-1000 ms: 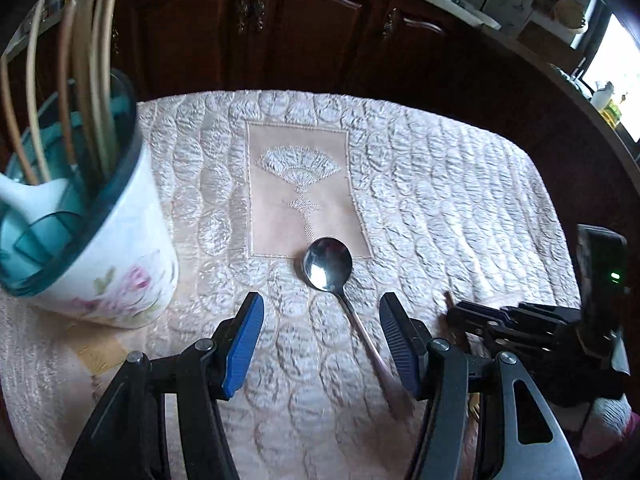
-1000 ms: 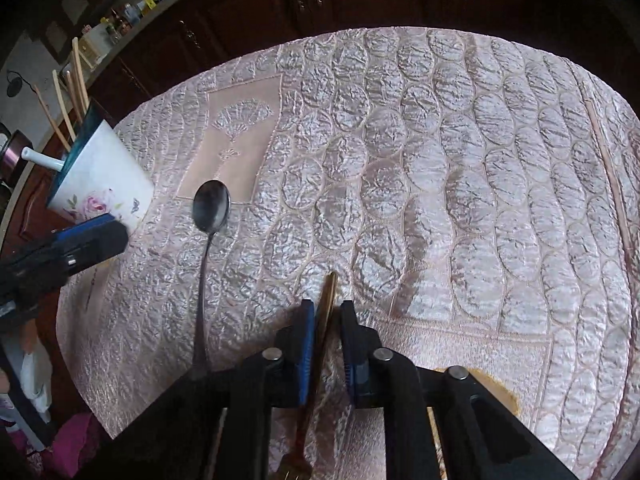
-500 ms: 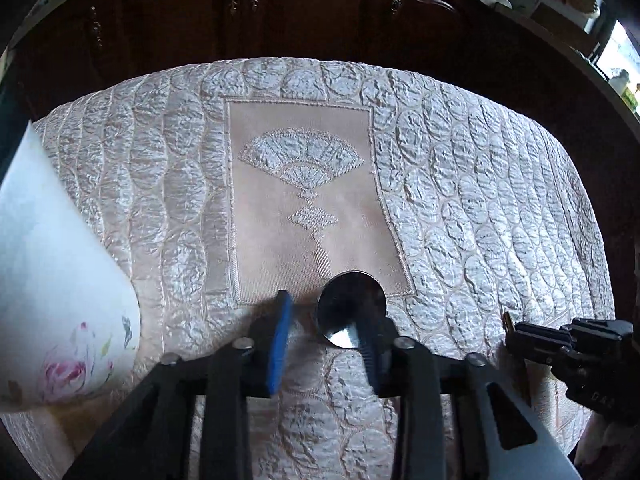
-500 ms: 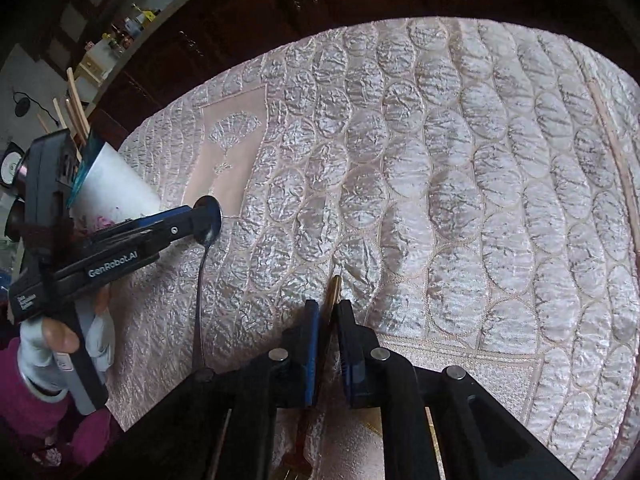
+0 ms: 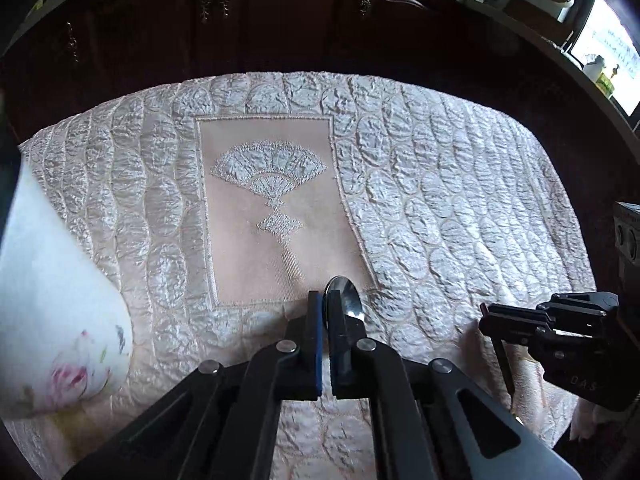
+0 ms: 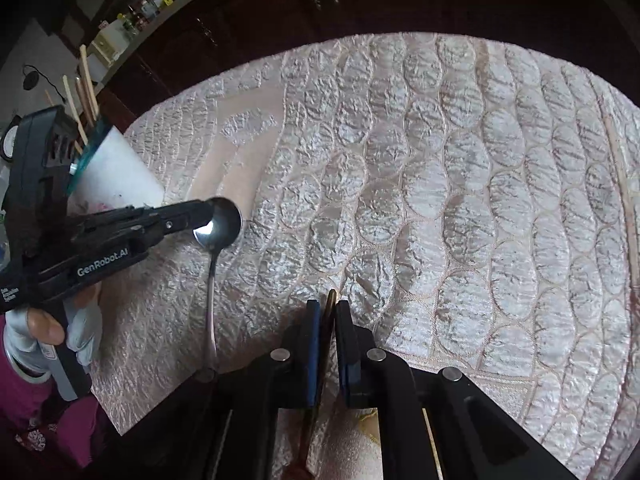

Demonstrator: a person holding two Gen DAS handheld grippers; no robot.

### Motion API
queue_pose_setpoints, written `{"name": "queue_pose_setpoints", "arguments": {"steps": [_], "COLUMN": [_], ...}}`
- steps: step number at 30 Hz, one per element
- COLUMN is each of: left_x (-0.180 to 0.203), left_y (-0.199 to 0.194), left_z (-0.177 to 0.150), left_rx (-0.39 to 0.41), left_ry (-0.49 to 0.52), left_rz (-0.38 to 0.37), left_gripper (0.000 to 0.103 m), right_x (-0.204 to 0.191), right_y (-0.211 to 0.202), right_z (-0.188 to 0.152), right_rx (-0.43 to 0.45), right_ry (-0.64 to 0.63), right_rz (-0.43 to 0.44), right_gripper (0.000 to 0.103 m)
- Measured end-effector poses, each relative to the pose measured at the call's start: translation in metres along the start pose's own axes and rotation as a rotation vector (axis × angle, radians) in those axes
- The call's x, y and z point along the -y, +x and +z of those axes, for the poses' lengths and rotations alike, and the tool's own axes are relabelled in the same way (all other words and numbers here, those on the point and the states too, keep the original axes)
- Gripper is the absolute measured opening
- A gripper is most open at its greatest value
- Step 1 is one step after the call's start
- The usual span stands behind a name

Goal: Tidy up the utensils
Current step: 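Lift the metal spoon and fork and carry both over the floral cup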

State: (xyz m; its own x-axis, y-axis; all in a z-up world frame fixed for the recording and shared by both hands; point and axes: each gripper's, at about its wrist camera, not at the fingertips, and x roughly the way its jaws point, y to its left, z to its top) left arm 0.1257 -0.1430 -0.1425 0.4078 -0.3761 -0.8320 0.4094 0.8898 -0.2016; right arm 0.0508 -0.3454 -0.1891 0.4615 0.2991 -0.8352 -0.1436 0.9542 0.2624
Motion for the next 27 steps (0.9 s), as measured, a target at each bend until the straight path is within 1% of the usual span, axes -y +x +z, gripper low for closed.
{"name": "queue_pose_setpoints", "arguments": {"steps": [5, 7, 10, 11, 12, 15, 17, 18, 19, 22, 27], "left_x": [0.007, 0.009, 0.001, 0.0, -0.007, -0.007, -0.007, -0.007, -0.008, -0.012, -0.007], "left_y": [-0.041, -0.053, -0.059, -0.055, -0.052, -0.04, -0.03, -0.026, -0.021, -0.008, 0.009], "left_z": [-0.001, -0.003, -0.011, -0.01, -0.016, -0.019, -0.017, -0.016, -0.014, -0.008, -0.002], "left_rx": [0.061, 0.077, 0.064, 0.052, 0.048, 0.041, 0.029, 0.025, 0.022, 0.002, -0.025], "left_ry": [0.006, 0.026, 0.028, 0.02, 0.016, 0.011, 0.011, 0.009, 0.004, -0.009, 0.018], "left_rz": [-0.028, -0.023, -0.027, -0.032, -0.036, -0.043, -0.032, -0.029, -0.024, -0.014, -0.016], "left_gripper": [0.002, 0.002, 0.002, 0.002, 0.002, 0.007, 0.018, 0.029, 0.035, 0.035, 0.035], "right_x": [-0.016, -0.021, -0.023, -0.024, -0.025, -0.019, -0.018, -0.015, -0.012, -0.005, 0.002], "right_y": [-0.031, -0.04, -0.047, -0.049, -0.048, -0.041, -0.028, -0.024, -0.021, -0.015, -0.008], "right_z": [-0.005, -0.006, -0.01, -0.012, -0.013, -0.017, -0.021, -0.021, -0.022, -0.023, -0.021], "right_rx": [0.075, 0.088, 0.087, 0.087, 0.087, 0.077, 0.06, 0.054, 0.042, 0.028, 0.001], "right_ry": [-0.003, -0.018, -0.019, -0.019, -0.02, -0.007, 0.009, 0.017, 0.026, 0.043, 0.052], "right_rz": [0.023, 0.021, 0.008, 0.006, 0.004, 0.002, -0.003, -0.003, -0.004, -0.002, 0.003], "right_gripper": [0.008, 0.008, 0.008, 0.008, 0.008, 0.008, 0.007, 0.007, 0.007, 0.007, 0.008]}}
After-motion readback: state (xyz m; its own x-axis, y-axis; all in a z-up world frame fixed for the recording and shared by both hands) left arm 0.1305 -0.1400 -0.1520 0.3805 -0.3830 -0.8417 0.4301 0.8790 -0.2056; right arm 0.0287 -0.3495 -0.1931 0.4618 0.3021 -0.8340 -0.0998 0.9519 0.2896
